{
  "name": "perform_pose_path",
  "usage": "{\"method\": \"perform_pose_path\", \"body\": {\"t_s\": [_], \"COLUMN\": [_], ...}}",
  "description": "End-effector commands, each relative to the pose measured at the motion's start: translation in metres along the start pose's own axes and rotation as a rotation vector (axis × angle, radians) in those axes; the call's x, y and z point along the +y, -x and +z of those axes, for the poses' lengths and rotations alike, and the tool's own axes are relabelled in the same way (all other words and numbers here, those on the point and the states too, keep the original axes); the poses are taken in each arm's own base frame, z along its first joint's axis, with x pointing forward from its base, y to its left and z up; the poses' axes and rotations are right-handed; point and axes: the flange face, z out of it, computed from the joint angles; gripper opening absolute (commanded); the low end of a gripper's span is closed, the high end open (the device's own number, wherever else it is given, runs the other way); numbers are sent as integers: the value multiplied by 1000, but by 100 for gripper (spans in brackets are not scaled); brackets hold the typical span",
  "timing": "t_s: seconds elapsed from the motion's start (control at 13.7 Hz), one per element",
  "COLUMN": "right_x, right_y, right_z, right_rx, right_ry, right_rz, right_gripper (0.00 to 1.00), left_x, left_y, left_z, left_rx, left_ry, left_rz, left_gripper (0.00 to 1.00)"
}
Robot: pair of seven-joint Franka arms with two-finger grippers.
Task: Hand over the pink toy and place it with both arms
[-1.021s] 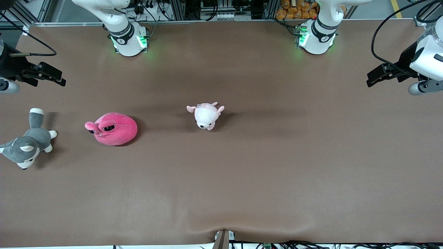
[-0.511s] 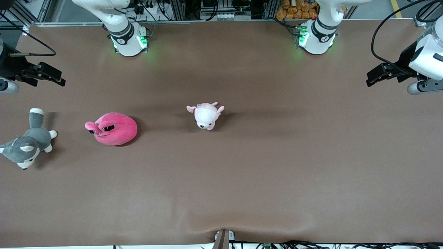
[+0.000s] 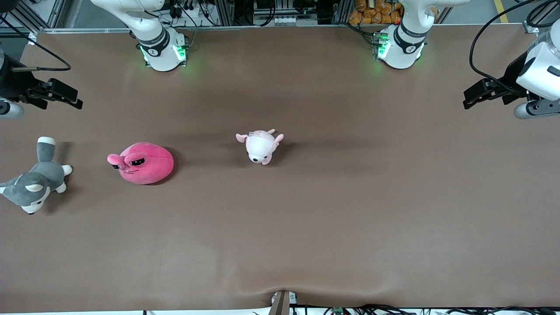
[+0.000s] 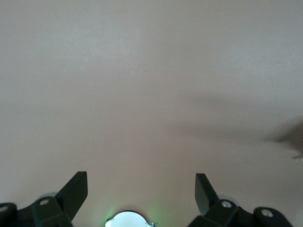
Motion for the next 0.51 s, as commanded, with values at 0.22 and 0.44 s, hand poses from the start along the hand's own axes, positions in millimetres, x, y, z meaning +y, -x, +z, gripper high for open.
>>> {"method": "perform_pose_path", "body": {"t_s": [0.22,0.44], "right_x": [-1,-3], "right_y": [6,5], "right_z": [-6,-5], "right_rx": [-3,-3], "right_ry": [-1,-1], "right_rz": [-3,-4], "right_gripper": [100,100], "left_x": [-8,-10], "left_y": [-1,-1], "left_z": [-9,-9], "left_rx": [12,9], "left_ry": [7,7], "left_rz": [25,38], "left_gripper": [100,100]}}
